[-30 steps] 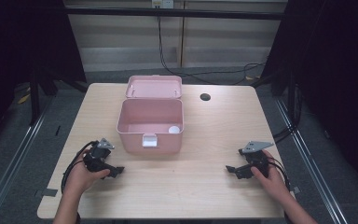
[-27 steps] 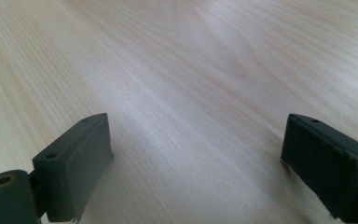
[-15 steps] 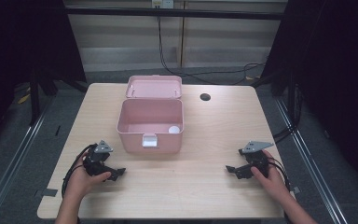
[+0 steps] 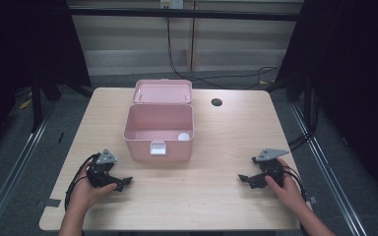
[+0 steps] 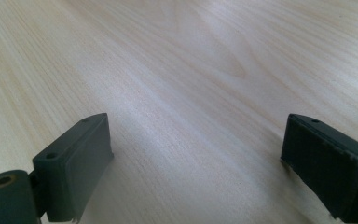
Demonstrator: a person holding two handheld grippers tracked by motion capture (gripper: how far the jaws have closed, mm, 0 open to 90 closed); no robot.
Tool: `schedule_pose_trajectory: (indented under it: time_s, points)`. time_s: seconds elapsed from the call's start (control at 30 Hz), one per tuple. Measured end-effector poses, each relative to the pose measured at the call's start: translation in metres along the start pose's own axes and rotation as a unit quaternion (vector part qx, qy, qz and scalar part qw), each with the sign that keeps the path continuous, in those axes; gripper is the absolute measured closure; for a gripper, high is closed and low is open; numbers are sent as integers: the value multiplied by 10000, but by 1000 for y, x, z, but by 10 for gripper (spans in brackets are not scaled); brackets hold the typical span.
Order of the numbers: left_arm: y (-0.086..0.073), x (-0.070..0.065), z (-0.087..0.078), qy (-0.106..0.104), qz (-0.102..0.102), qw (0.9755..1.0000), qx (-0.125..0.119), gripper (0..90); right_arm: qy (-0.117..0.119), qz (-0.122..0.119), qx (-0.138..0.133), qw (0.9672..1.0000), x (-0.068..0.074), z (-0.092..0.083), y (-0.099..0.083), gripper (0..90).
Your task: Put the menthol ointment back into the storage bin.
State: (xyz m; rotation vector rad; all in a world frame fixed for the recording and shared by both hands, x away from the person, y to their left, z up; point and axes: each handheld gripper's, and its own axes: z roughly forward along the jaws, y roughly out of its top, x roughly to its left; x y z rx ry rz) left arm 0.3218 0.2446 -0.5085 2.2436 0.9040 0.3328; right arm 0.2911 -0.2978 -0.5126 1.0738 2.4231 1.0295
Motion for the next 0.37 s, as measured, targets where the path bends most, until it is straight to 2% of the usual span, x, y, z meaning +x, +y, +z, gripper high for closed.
schedule_pose_trajectory:
  time_s: [0.37]
  points:
    - [-2, 0, 0, 25, 12, 9999, -97, 0, 1, 4, 1, 10000, 0, 0, 0, 80]
